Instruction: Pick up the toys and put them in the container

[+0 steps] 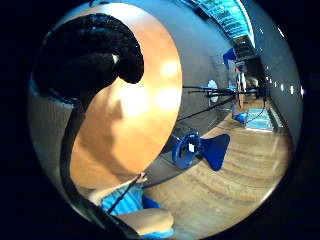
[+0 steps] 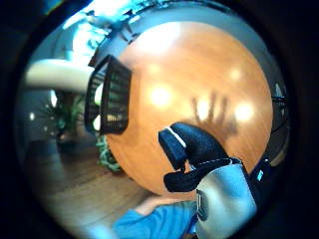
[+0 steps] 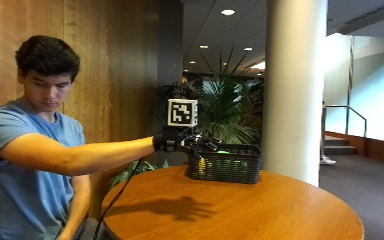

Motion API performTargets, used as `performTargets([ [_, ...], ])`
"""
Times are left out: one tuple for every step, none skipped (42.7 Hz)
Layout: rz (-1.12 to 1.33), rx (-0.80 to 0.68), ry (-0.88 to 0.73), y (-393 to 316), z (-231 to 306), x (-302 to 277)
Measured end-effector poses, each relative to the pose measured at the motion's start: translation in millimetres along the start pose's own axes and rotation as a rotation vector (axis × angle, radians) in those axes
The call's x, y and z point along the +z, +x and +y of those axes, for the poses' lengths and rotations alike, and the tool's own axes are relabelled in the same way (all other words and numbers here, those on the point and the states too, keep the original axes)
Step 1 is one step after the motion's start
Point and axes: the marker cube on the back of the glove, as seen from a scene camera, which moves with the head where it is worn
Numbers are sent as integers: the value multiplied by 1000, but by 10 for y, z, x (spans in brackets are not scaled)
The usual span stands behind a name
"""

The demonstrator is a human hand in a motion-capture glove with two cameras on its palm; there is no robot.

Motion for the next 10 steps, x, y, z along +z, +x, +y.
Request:
performTargets([
  [10, -24, -1, 4, 11, 4],
  [24, -46, -2, 12, 22, 11],
  [35, -56, -3, 14, 28, 17],
  [34, -51, -4, 5, 29, 20],
  [26, -36, -5, -11, 27, 20],
  [15, -20, -5, -27, 24, 19],
  [7, -8, -5, -36, 21, 18],
  [3, 0, -5, -36, 18, 17],
  [2, 7, -3, -30, 14, 16],
  [2, 15, -1, -18, 9, 15],
])
